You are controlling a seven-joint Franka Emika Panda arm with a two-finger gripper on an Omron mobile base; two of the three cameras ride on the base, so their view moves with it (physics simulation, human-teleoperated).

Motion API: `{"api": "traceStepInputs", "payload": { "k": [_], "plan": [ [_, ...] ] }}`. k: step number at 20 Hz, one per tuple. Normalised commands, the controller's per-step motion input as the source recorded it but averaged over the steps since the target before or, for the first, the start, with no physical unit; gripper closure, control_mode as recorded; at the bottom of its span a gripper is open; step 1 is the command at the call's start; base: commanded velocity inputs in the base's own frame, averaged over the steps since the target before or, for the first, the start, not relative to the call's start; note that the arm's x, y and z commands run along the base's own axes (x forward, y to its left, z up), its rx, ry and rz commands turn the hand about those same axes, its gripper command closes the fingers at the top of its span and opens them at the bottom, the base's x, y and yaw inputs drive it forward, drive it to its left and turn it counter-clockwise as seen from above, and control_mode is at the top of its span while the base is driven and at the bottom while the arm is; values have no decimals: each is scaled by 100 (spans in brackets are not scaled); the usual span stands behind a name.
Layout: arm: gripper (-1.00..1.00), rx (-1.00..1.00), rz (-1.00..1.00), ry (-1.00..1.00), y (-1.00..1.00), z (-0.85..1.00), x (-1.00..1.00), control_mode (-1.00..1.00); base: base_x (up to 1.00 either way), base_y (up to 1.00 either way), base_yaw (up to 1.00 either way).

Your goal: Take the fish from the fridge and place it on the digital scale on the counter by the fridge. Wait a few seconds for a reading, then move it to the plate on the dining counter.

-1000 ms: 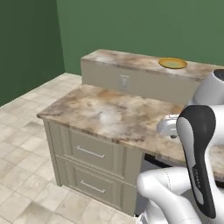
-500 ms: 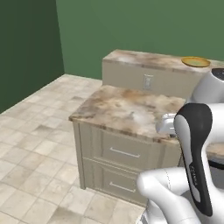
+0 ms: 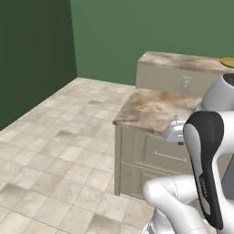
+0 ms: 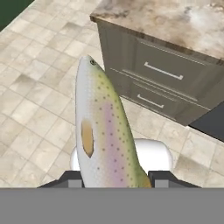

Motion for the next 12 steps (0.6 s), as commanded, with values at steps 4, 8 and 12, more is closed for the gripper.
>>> {"api": "traceStepInputs", "payload": {
  "k": [4, 8, 12],
  "plan": [
    [100, 0, 0, 0, 0, 0, 0, 100, 88, 100, -34],
    [100, 0, 0, 0, 0, 0, 0, 100, 86, 100, -44],
    [100, 0, 0, 0, 0, 0, 0, 100, 80, 98, -51]
  ]
}}
